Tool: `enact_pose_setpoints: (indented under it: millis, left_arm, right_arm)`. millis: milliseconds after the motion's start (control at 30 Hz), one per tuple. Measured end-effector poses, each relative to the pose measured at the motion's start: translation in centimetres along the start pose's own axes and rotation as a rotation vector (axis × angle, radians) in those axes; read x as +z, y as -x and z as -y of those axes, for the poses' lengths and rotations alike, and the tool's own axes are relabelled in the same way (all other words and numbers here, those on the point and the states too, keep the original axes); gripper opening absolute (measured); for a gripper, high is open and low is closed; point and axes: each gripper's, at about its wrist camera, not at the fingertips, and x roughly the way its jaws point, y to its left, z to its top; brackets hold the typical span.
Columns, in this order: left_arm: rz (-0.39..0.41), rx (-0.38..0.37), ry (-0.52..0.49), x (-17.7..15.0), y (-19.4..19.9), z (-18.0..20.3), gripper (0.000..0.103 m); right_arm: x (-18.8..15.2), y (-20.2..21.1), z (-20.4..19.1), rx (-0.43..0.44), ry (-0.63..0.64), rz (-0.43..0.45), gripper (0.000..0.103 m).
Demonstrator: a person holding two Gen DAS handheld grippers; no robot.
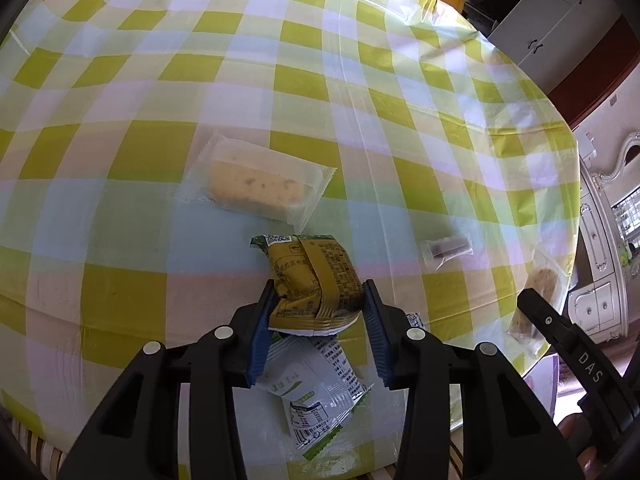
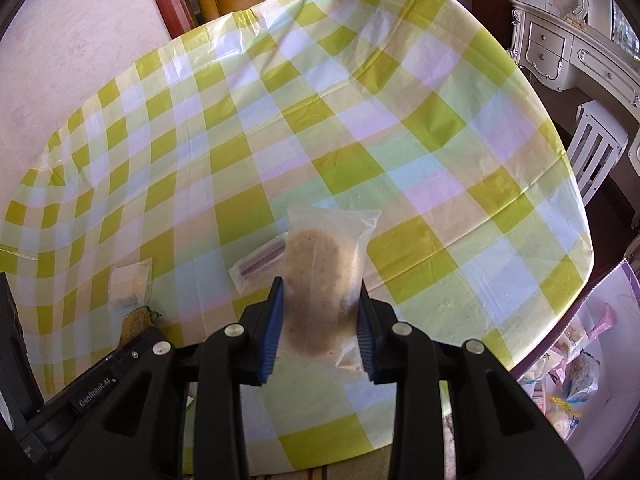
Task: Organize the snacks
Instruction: 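Grasp the yellow wafer bag with the left tool while the right tool grasps the clear cracker bag, then carry the yellow wafer bag with the left tool while the right tool carries the cracker bag to the box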
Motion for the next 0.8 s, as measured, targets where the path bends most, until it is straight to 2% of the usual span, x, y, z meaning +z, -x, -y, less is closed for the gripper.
enact_pose_setpoints:
  millis: [200, 400, 600, 800]
  left_arm:
    - [0.055, -0.028, -0.004, 0.1, 1.4, 0.2, 0.041]
    - [0.069, -0.047, -0.061, -0.6, 2.5, 2.7, 0.041]
    - [0.058, -0.111, -0.174, -2.5, 3.3, 7.6, 0.041]
    - [0.0, -0.184, -0.317, -5.7, 3.3, 13.2, 0.041]
  right_arm:
    - [-0.4, 1.2, 2.8, -0.032, -0.023, 0.005, 0.033]
    - [-0.9, 2.5, 6.0, -0.065, -0.048, 0.012, 0.033]
    - [-1.6, 3.5, 10.0, -0.137, -0.08, -0.001, 0.033]
    - [-2.4, 4.9, 14.0, -0.22, -0.119, -0.011, 0.033]
